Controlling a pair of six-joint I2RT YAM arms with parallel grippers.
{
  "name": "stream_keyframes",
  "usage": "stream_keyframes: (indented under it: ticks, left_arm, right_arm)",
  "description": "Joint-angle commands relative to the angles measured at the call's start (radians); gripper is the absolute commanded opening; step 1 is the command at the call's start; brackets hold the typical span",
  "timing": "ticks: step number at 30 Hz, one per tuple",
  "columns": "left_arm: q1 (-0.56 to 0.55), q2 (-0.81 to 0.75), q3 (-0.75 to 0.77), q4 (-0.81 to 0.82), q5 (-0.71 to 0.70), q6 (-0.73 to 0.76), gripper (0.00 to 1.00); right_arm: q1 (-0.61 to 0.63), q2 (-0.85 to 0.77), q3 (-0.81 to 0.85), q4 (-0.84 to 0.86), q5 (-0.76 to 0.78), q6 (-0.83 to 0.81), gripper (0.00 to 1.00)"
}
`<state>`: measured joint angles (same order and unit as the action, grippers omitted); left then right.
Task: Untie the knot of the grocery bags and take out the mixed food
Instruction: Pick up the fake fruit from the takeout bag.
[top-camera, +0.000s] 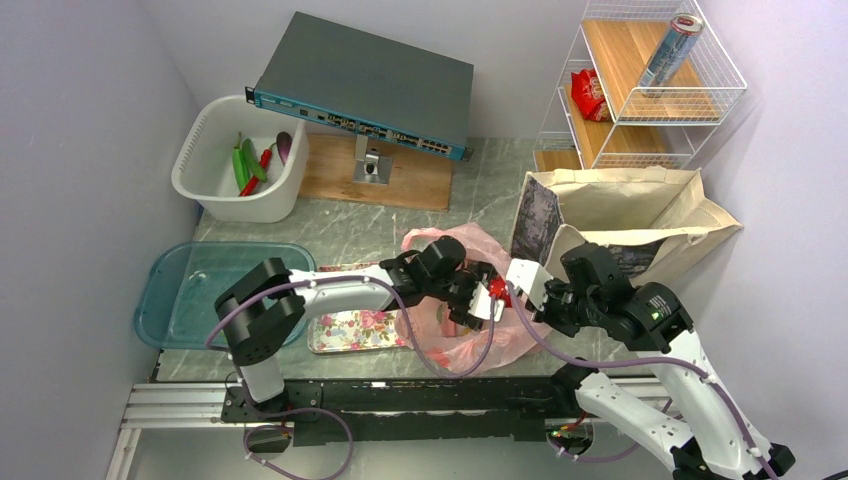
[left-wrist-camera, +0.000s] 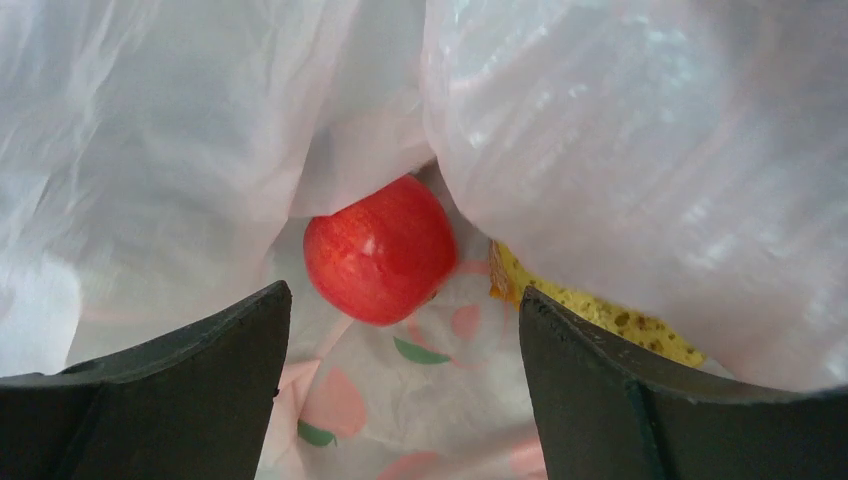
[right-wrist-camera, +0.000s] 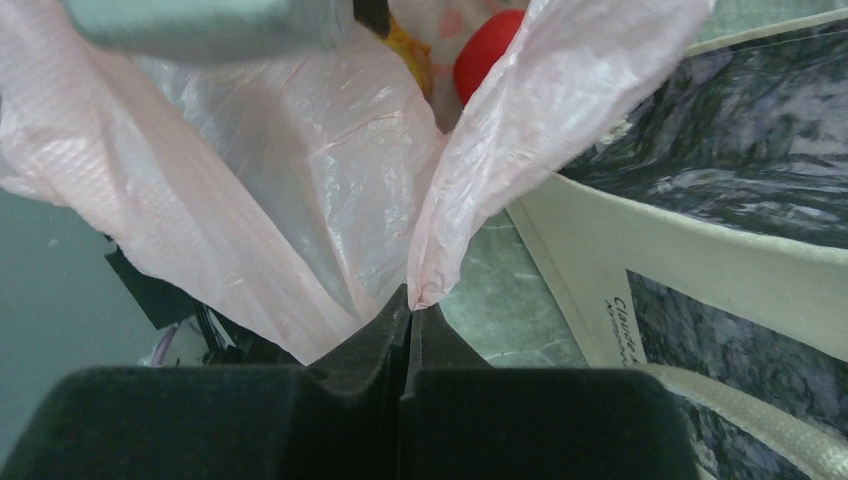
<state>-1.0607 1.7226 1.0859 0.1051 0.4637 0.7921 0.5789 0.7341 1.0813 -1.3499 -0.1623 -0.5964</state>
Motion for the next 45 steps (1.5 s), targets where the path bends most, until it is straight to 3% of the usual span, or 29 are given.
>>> stream_keyframes:
  ticks: [1,9,15,18,20,24,27,33,37,41,45]
  left_arm:
    - [-0.007,0.068,0.098,0.002,0.075,-0.006,0.85]
    - [-0.007,0.245,0.249,-0.066,0.059,0.01,0.88]
    - [-0.007,0.329,0.276,-0.15,0.005,0.032,0.87]
    - [0.0,0.335,0.249,-0.163,-0.009,0.035,0.77]
    - [0.008,0.32,0.227,-0.159,-0.015,0.024,0.63]
    - [0.032,0.209,0.185,-0.159,0.033,-0.014,0.31]
    - [0.04,0.072,0.161,-0.213,0.107,-0.018,0.21]
    - [0.052,-0.192,0.137,-0.295,0.18,-0.112,0.19]
    - [0.104,-0.331,0.192,-0.448,0.247,-0.151,0.19]
    - [0.231,-0.494,0.214,-0.637,0.278,-0.211,0.19]
    - [0.476,-0.652,0.232,-0.889,0.227,-0.215,0.2]
  right_arm:
    - [-0.002,-0.003,0.047,0.085,0.025,0.084,0.0]
    - [-0.013,-0.002,0.033,0.121,0.074,0.112,0.0]
    - [-0.013,0.025,0.068,0.127,0.099,0.079,0.0]
    - [-0.013,0.02,0.059,0.135,0.108,0.072,0.0]
    - [-0.013,0.014,0.045,0.139,0.109,0.066,0.0]
    - [-0.013,0.016,0.034,0.146,0.099,0.064,0.0]
    - [-0.012,0.017,0.025,0.163,0.086,0.07,0.0]
    - [-0.014,0.05,0.039,0.257,0.017,0.146,0.0]
    - [-0.016,0.089,0.061,0.298,-0.02,0.142,0.0]
    - [-0.014,0.105,0.051,0.352,-0.031,0.112,0.0]
    - [-0.014,0.129,0.039,0.397,-0.043,0.091,0.0]
